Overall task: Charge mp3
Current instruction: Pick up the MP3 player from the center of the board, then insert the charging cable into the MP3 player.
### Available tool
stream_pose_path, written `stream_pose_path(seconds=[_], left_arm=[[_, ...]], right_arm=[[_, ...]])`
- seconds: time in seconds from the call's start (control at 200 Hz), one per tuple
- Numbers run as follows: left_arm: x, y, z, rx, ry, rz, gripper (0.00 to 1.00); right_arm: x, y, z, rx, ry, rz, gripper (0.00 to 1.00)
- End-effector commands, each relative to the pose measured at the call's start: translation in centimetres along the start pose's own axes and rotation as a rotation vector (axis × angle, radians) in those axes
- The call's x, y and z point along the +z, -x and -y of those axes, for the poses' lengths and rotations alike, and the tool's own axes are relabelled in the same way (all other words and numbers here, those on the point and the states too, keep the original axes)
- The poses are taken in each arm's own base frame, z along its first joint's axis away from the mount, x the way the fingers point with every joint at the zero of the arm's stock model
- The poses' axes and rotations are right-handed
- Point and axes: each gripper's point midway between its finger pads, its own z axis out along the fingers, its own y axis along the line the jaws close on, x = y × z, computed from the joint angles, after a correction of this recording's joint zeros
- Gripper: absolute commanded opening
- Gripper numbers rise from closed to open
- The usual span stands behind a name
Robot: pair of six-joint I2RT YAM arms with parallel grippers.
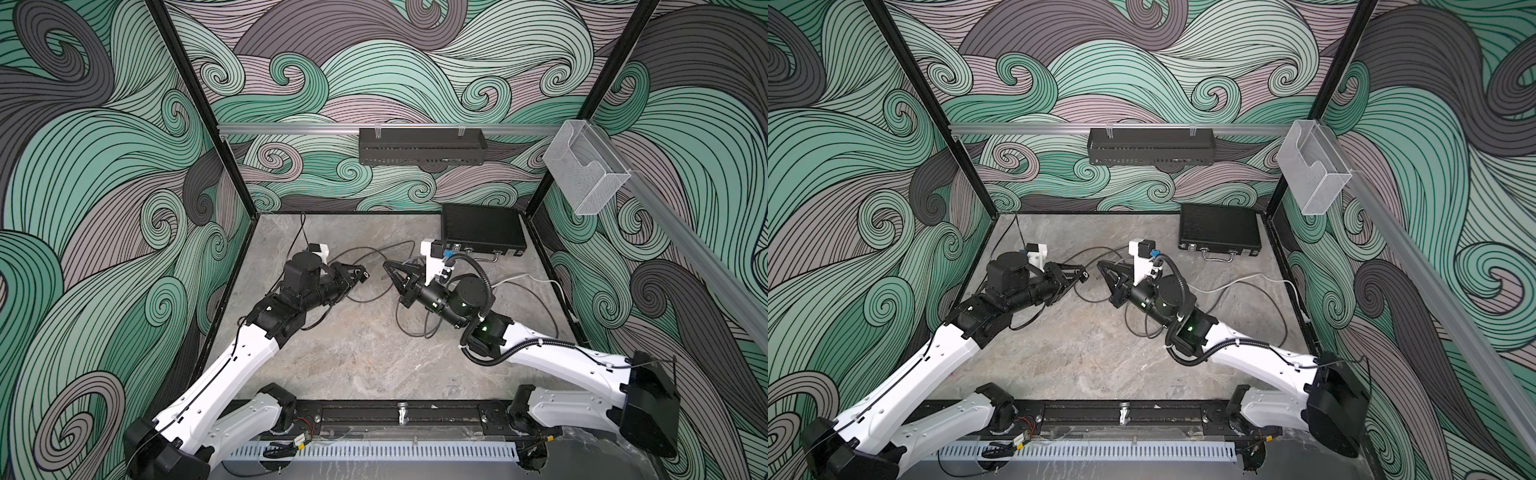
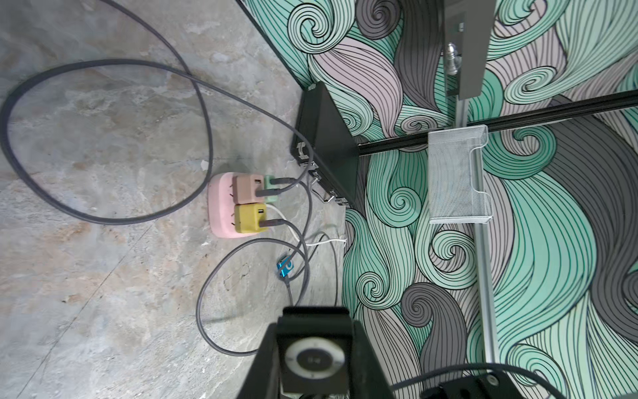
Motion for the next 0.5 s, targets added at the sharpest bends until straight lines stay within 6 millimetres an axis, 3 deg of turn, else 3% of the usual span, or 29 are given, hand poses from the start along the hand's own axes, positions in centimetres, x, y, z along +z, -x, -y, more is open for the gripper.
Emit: stream_pose_path(seconds=[0.0, 0.165, 0.495], left_arm=[[-0.6, 0.7, 2.9, -0.016, -0.104, 0.047, 0.02], [-0.9, 0.2, 3.7, 0.036, -0.098, 0.024, 0.02], [-1.6, -1.0, 4.1, 0.143, -0.06, -0.037, 0.01]], right_arm=[[0.7, 2.5, -1.0, -0.027, 0.01, 0.11, 0.0], [2.1, 1.7, -1.3, -0.036, 0.016, 0.076, 0.0], [1.5, 2.4, -0.7, -0.101, -0.034, 0.081, 0.0]])
